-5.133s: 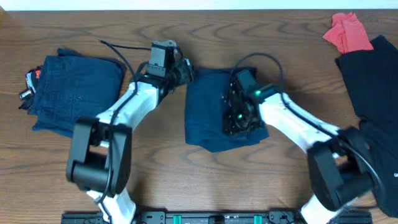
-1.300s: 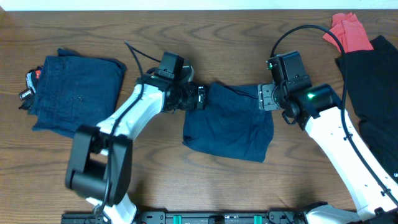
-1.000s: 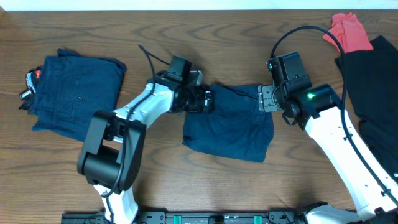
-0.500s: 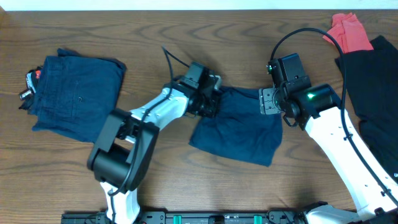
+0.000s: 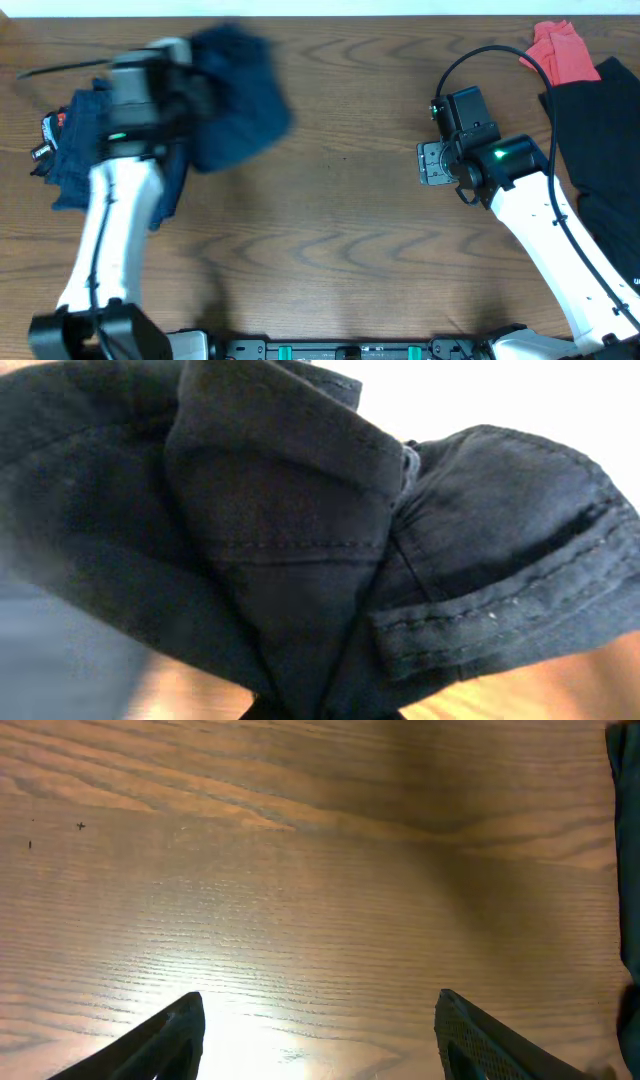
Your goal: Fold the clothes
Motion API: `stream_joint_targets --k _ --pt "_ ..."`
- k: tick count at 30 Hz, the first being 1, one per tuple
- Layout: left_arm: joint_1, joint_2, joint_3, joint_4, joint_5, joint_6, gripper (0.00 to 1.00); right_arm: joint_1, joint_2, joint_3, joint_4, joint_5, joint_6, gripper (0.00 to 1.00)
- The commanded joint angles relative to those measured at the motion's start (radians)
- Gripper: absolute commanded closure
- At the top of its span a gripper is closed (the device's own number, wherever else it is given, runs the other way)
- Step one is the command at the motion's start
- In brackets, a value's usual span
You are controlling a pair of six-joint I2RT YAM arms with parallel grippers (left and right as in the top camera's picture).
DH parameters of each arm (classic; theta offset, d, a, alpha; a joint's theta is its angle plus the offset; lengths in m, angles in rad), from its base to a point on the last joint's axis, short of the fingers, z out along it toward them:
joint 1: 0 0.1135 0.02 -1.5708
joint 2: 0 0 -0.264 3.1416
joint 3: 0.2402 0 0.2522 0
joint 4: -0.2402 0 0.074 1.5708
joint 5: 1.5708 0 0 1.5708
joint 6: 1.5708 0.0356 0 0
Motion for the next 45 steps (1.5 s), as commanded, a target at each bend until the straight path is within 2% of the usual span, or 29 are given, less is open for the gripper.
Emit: stream_joint_targets --k 1,3,9,16,18,19,20,21,23,24,29,33,35,38,42,45 --pt "0.132 0.011 0.003 -0.002 -0.039 -0.017 0.94 -0.01 -0.006 0.004 0.0 0.018 -0.004 0.28" --pt "0.208 0.042 0.003 0.028 -0.079 -0.018 0.94 -0.01 -0.006 0.004 0.0 0.018 -0.004 0.28" --pt "0.39 0.157 0.003 0.12 -0.082 -0.101 0.94 -0.01 -0.006 0.004 -0.016 0.018 -0.004 0.27" --pt "0.512 0.223 0.003 0.135 -0.083 -0.148 0.93 -0.01 -0.006 0.004 -0.015 0.018 -0.004 0.27" --pt "0.536 0.241 0.003 0.131 -0.084 -0.159 0.9 -0.01 -0.006 0.004 -0.015 0.018 -0.004 0.27" --pt "0.547 0.251 0.003 0.128 -0.084 -0.159 0.83 -0.01 -0.006 0.004 -0.015 0.018 -0.004 0.27" --pt "0.555 0.259 0.003 0.128 -0.084 -0.159 0.65 -0.01 -0.006 0.004 -0.015 0.018 -0.004 0.26" --pt "0.563 0.268 0.003 0.128 -0.085 -0.159 0.53 -0.01 -0.006 0.004 -0.015 0.018 -0.004 0.26" --pt "0.579 0.277 0.003 0.124 -0.091 -0.167 0.11 -0.01 -0.006 0.004 -0.018 0.018 -0.004 0.26" --pt "0.587 0.278 0.003 0.117 -0.099 -0.182 0.04 -0.01 -0.006 0.004 -0.021 0.018 -0.004 0.26" --pt "0.622 0.277 0.003 0.089 -0.107 -0.274 0.02 -0.012 -0.006 0.004 -0.037 0.018 -0.004 0.26" --pt "0.612 0.274 0.004 0.117 0.006 -0.273 0.02 -0.017 -0.006 0.004 -0.037 0.018 -0.004 0.26" --pt "0.583 0.264 0.004 0.162 0.104 -0.227 0.02 -0.02 -0.006 0.004 -0.034 0.018 -0.003 0.26" --pt "0.517 0.234 0.004 0.174 0.121 -0.166 0.02 -0.021 -0.006 0.004 -0.026 0.018 0.003 0.25" --pt "0.373 0.193 0.004 0.159 0.108 -0.064 0.02 -0.051 -0.006 0.004 -0.017 -0.002 0.084 0.13" --pt "0.209 0.186 0.004 0.111 0.089 0.023 0.02 -0.111 -0.006 0.004 0.011 -0.093 0.125 0.05"
